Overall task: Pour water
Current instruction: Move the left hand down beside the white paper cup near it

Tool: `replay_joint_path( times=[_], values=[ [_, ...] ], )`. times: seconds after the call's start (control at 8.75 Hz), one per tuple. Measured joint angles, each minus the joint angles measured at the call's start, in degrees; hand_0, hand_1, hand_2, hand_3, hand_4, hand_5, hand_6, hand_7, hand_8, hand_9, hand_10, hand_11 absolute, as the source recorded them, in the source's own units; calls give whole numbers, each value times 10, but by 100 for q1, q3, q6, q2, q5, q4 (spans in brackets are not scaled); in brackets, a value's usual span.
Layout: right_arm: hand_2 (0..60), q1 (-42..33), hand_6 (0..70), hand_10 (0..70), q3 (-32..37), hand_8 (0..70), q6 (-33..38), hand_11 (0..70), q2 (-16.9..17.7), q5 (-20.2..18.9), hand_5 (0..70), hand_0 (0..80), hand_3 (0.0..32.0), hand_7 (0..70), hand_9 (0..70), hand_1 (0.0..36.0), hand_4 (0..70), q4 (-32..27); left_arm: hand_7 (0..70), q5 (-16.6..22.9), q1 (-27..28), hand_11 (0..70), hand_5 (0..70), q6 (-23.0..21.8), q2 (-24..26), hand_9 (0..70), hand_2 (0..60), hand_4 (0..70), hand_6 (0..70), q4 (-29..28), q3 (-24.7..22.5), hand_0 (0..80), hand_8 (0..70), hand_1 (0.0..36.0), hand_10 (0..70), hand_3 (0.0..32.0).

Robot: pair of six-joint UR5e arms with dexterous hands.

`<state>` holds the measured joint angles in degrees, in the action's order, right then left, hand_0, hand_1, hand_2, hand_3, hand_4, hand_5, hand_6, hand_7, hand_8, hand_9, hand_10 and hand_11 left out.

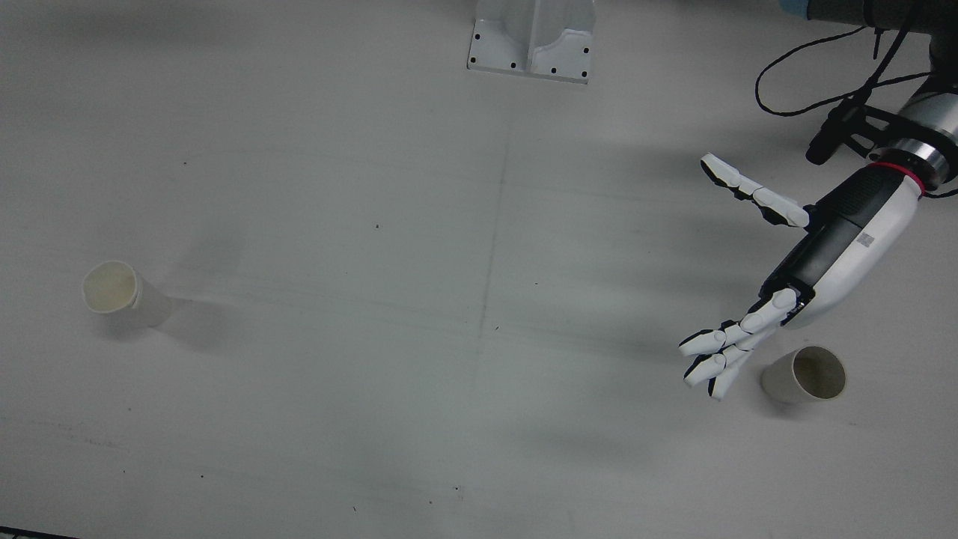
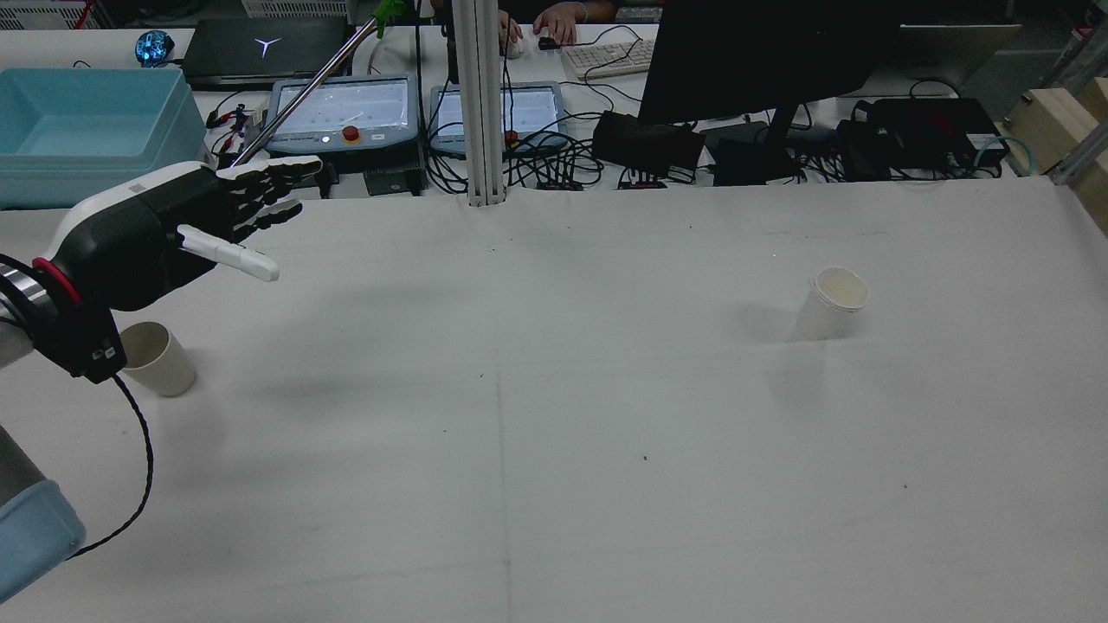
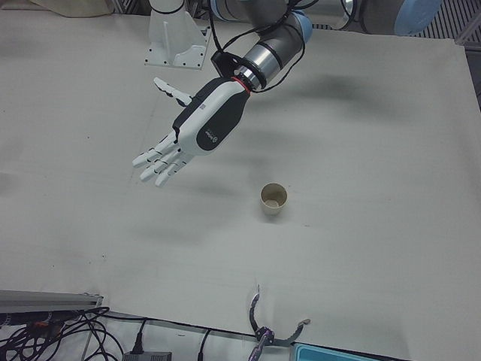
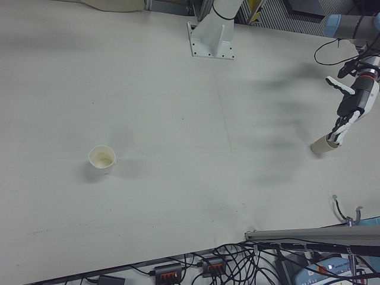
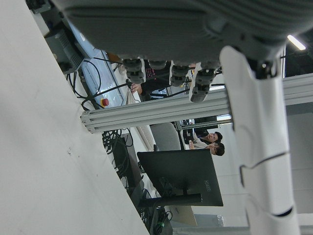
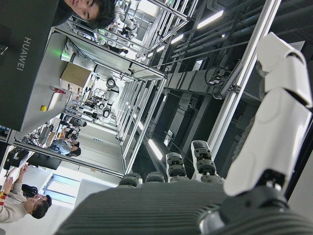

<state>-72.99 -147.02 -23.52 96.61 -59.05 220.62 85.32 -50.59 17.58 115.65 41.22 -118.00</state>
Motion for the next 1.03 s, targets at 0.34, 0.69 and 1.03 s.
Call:
replay_joint_path(
  times=[0.34,0.69,1.03],
  values=[
    [194,-46,36,0,128,0,-76,12,-140,-108,80,467,0,47,0,162,63,-18,72,-9,-384,100,67,41,64,0,0,117,19,225,-165,559,0,159,53,68],
    [169,-56,0,0,1065,0,-111,0,-345,-116,0,451,0,0,0,140,27,-168,39,-252,-572,83,39,235,-724,0,0,96,0,-672,-154,555,0,161,41,68],
    [164,11,0,0,2442,0,-121,13,-161,-151,0,449,0,0,1,138,13,-1569,32,-1307,-455,53,20,593,-2294,0,0,117,0,-2495,85,560,0,173,20,0]
  ],
)
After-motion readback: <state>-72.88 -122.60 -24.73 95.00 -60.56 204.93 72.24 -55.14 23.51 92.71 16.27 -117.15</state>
